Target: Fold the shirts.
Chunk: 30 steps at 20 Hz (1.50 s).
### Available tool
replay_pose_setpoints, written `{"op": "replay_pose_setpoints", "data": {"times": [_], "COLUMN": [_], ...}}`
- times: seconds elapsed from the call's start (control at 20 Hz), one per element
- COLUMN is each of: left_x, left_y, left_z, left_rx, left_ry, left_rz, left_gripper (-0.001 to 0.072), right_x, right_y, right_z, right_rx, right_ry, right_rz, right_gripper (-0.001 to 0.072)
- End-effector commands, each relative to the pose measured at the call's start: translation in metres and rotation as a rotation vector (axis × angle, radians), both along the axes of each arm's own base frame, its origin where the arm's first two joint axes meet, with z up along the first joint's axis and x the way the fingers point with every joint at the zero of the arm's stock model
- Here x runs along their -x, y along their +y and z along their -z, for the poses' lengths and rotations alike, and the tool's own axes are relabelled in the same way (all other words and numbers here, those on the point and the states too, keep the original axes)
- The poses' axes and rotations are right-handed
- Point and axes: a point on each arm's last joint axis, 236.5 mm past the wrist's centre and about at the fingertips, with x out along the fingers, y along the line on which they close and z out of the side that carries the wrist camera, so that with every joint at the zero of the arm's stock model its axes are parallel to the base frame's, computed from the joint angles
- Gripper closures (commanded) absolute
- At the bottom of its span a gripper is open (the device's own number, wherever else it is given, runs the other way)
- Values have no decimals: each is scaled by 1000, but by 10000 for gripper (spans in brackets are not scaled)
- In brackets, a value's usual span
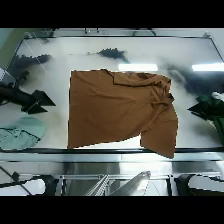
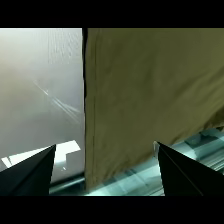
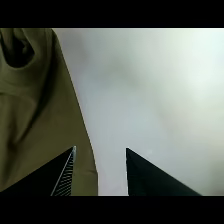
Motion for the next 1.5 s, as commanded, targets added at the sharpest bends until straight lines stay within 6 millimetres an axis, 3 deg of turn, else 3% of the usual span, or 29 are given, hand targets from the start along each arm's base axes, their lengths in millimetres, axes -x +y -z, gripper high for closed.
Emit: {"op": "replay_pose_setpoints", "data": {"times": [0.0,0.2,0.4,0.45,0.5,0.55,0.8,1.0,1.2,1.3,1.45], "left_x": [46,74,97,102,106,109,121,100,87,82,83], "left_y": [-7,-8,-6,-6,-9,-11,-25,-35,-62,-73,-99], "left_z": [15,18,28,32,36,40,58,78,99,110,119], "left_rx": [9,11,32,39,44,46,31,-9,20,16,61], "left_ry": [48,59,99,116,128,138,166,129,197,213,237], "left_rz": [-58,-105,-164,-172,-175,-174,-146,-121,6,59,115], "left_gripper": [3,2,2,2,2,2,2,3,6,224,222], "right_x": [18,26,24,23,22,21,22,19,23,25,29], "right_y": [31,79,106,110,113,114,117,120,125,127,129], "right_z": [37,59,59,58,58,57,53,50,45,43,40], "right_rx": [-74,-135,-124,-121,-117,-117,-138,-156,-184,-196,-212], "right_ry": [119,203,204,200,197,195,195,186,195,198,206], "right_rz": [-94,-220,-309,-326,-336,-339,-346,-337,-350,-354,-368], "right_gripper": [352,352,376,495,661,691,691,691,691,691,691]}}
